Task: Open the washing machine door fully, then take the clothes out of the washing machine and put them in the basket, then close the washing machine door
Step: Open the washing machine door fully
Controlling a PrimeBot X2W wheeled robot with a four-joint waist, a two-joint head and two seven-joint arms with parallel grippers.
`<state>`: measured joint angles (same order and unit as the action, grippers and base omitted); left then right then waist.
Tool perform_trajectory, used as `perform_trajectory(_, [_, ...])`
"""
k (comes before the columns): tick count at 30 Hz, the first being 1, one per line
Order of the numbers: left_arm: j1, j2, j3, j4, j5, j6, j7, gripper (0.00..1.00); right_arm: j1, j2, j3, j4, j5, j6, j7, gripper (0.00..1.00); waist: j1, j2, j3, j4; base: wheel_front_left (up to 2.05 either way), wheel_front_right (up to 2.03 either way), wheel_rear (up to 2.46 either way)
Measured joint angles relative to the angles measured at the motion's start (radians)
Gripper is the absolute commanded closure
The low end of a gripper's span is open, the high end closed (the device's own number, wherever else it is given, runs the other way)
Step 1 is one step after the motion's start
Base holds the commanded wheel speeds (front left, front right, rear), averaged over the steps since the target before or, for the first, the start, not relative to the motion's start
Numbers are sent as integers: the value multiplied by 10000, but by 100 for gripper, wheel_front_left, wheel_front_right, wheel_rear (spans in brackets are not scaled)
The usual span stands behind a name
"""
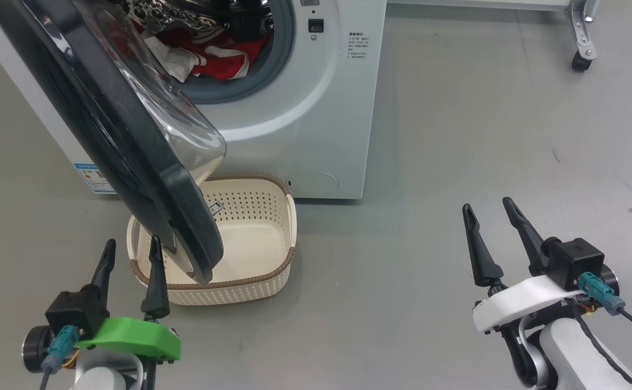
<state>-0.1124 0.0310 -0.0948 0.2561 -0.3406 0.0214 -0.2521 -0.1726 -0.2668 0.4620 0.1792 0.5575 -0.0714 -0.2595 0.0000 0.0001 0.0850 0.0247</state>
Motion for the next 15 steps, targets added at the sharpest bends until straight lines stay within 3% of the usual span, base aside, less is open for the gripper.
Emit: perform_trajectory(15, [0, 0, -27, 253, -88, 4, 0, 0, 240, 236, -387, -15, -334, 265, 0, 0, 0, 0, -36, -47, 0, 0, 0])
